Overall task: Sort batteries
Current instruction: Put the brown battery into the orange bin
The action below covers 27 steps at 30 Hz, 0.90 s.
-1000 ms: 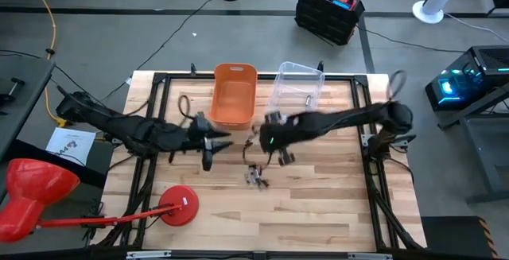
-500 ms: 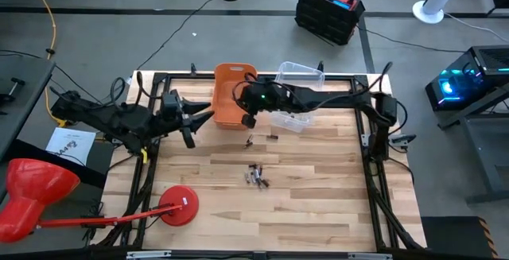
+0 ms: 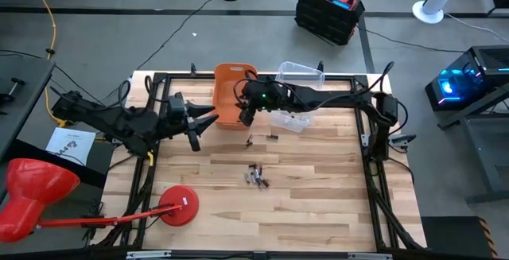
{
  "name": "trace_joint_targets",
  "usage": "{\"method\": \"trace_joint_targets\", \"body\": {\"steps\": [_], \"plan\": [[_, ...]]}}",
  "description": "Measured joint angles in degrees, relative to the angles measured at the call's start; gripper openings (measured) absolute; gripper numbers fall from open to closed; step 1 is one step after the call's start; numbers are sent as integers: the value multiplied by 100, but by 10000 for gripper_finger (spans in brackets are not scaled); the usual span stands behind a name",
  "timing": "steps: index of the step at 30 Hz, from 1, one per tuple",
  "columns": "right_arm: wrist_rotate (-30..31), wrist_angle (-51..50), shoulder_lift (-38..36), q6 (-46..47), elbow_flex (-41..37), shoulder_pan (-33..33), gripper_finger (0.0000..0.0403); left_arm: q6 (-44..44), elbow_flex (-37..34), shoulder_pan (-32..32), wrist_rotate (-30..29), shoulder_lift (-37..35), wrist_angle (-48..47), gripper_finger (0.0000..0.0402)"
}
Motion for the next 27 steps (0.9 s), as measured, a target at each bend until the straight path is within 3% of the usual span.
{"method": "trace_joint_targets", "body": {"steps": [3, 10, 14, 18, 20, 23, 27], "plan": [[-72, -487, -2, -128, 326, 0, 182, 0, 0, -2, 0, -4, -13, 142], [-1389, -2856, -277, -773, 1039, 271, 188, -2, -2, 0, -53, -13, -284, 142], [-1449, -3907, -323, -977, 614, 783, 188, -59, -7, 0, -58, 8, -520, 142], [-1388, -3653, -323, -899, -371, 1330, 188, -107, -7, 0, -75, 27, -561, 142], [-932, -3084, -311, -796, -891, 1544, 188, -150, -7, 0, -77, 39, -558, 142], [332, -2377, -299, -610, -1452, 1676, 188, -157, -7, 0, -78, 41, -559, 142], [1492, -1788, -299, -454, -1777, 1582, 188, -157, -7, 0, -79, 39, -559, 142]]}}
